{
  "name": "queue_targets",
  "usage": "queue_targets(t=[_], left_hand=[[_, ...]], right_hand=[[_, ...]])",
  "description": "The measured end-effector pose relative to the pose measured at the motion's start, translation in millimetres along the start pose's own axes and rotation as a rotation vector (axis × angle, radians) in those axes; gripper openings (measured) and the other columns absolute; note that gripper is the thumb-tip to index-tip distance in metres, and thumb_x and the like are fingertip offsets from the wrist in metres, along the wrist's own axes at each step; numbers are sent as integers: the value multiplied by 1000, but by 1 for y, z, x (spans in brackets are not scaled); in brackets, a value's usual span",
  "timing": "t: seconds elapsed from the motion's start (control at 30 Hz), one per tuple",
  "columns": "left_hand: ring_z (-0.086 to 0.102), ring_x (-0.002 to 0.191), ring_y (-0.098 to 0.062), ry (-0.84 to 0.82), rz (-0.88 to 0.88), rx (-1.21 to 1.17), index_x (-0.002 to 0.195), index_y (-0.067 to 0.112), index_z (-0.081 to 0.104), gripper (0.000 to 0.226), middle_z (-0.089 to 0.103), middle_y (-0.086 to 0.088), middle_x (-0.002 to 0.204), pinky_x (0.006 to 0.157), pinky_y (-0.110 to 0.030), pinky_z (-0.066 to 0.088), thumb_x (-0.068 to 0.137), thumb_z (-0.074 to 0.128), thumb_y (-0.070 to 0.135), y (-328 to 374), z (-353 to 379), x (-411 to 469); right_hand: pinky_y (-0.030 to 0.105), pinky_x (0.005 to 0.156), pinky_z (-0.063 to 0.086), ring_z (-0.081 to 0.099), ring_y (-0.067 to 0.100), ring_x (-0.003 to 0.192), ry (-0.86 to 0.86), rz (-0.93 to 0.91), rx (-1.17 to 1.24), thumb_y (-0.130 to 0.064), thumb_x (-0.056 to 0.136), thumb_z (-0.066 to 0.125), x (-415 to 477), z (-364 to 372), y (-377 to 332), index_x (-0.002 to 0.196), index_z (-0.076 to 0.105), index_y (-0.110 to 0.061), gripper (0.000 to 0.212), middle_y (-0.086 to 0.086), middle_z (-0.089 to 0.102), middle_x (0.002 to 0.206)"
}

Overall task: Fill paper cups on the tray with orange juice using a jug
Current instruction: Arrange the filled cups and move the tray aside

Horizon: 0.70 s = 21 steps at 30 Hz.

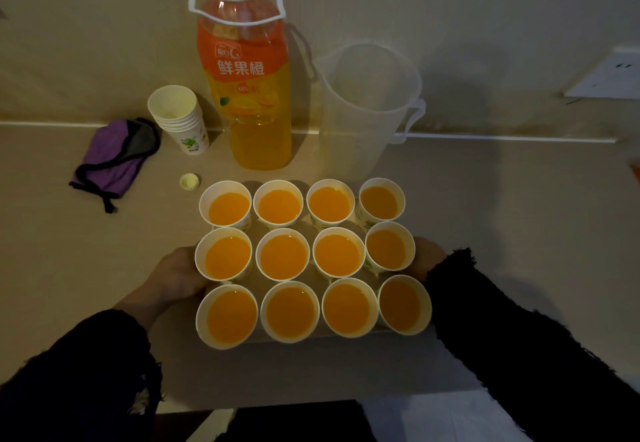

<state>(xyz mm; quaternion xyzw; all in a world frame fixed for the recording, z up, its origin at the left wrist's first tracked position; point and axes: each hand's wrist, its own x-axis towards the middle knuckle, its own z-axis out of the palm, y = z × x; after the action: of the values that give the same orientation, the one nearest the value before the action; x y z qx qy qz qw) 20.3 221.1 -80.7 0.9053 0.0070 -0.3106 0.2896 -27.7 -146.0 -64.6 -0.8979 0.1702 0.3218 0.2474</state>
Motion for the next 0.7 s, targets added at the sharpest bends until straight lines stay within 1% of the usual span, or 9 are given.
queue_targets(t=[0.1,0.23,0.33,0.4,0.43,0.5,0.57,0.63,0.7], left_hand=[[66,78,-24,5,-20,-47,83,17,64,44,70,-9,86,78,-36,50,57,59,53,2,0,-2],[67,74,-26,13,-38,-107,82,15,64,33,70,-11,84,72,-35,50,71,74,44,5,2,-7],[65,70,-23,6,-43,-91,75,18,61,36,69,-9,79,64,-31,44,61,64,51,8,-1,-10],[65,70,-22,-12,-46,-83,76,21,59,36,68,-9,80,67,-31,43,58,61,52,10,-3,-12],[65,70,-22,-18,-53,-89,77,21,59,35,68,-10,81,68,-31,44,60,66,51,11,-4,-13],[64,69,-22,-18,-62,-100,77,23,58,26,67,-9,84,66,-31,44,74,76,40,13,-3,-13],[63,72,-22,-11,-59,-94,80,25,58,16,65,-8,88,68,-32,46,82,71,33,13,-1,-12],[64,80,-24,-2,-69,-98,88,23,60,15,65,-8,93,76,-34,48,83,70,33,13,0,-12],[65,82,-26,-5,-81,-103,93,19,62,18,67,-10,95,78,-34,48,84,70,32,12,0,-13]], right_hand=[[30,82,43,59,22,93,26,-2,38,-31,83,72,-1,0,3,83,60,-19,17,9,67,107],[30,78,47,62,19,85,11,47,101,-28,82,73,-2,-10,18,101,65,-15,24,3,66,97],[36,79,56,67,24,84,56,116,171,-16,86,67,-5,-23,31,104,64,-9,20,10,67,96],[37,77,57,68,24,80,143,149,223,-11,87,62,-10,-28,34,98,62,-8,11,11,68,91],[37,76,57,68,23,79,206,159,254,-11,88,60,-14,-30,34,97,62,-8,10,10,69,88],[35,74,56,66,23,77,352,156,281,-13,88,59,-26,-34,31,96,63,-9,10,7,69,86],[28,70,48,61,21,78,538,119,212,-17,87,58,-47,-36,20,93,62,-17,7,1,66,86],[23,68,38,55,17,76,702,11,167,-21,86,59,-72,-32,1,91,59,-22,5,-6,58,81],[23,63,36,52,13,74,748,-179,144,-21,85,63,-94,-23,-24,90,58,-21,7,-9,54,79]])
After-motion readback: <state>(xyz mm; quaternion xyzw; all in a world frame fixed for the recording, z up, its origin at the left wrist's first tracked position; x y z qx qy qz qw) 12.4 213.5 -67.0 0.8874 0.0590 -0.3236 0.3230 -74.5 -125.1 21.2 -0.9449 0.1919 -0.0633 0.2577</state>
